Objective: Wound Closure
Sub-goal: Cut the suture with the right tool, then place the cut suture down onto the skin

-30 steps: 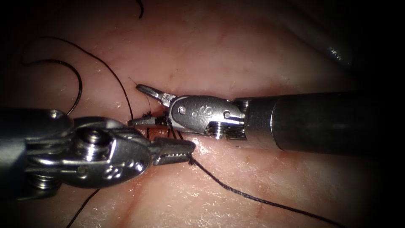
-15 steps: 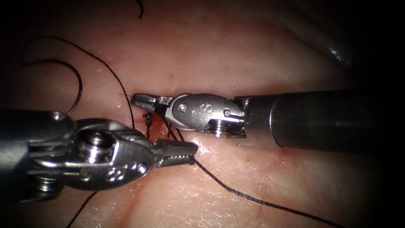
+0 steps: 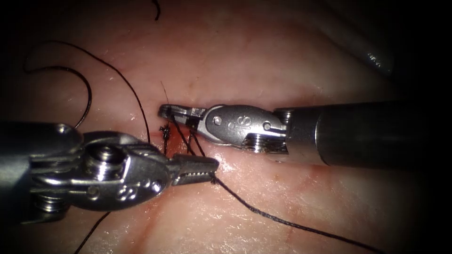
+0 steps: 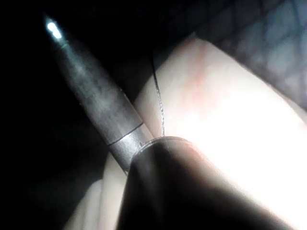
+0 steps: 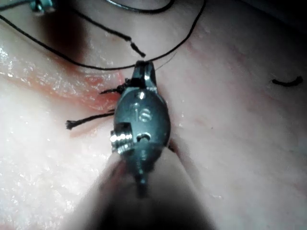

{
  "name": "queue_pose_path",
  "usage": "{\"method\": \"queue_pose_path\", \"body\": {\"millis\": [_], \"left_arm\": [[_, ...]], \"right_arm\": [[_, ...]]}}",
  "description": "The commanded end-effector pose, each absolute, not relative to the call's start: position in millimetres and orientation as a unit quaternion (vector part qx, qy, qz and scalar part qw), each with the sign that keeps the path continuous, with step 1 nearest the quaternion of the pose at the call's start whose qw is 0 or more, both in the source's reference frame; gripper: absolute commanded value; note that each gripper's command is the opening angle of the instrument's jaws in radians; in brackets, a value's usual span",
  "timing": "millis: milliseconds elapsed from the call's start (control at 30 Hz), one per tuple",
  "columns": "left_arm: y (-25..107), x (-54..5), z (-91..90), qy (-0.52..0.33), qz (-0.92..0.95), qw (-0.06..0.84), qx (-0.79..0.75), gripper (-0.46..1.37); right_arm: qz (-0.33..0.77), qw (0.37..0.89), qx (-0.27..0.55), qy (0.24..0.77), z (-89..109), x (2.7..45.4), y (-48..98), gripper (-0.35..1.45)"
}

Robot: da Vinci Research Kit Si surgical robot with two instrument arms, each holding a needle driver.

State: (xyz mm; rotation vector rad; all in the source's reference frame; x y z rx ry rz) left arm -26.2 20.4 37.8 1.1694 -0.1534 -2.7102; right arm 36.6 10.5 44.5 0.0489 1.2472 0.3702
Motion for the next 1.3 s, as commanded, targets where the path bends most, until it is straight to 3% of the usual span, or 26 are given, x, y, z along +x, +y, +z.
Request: {"method": "queue_pose_path", "body": {"millis": [33,633,1300], "left_arm": [[20.1,-26.2,37.7,-0.051,-0.913,0.093,0.394,-0.35],[15.4,-31.4,34.4,-0.094,-0.895,0.110,0.423,-0.35],[15.5,-46.8,40.4,-0.111,-0.818,0.129,0.549,-0.35]], "right_arm": [[0.176,0.797,0.019,0.578,44.4,36.2,10.6,1.25],[0.220,0.821,-0.035,0.526,41.6,19.3,14.7,1.28],[0.243,0.833,-0.069,0.492,40.9,12.4,15.6,1.23]]}}
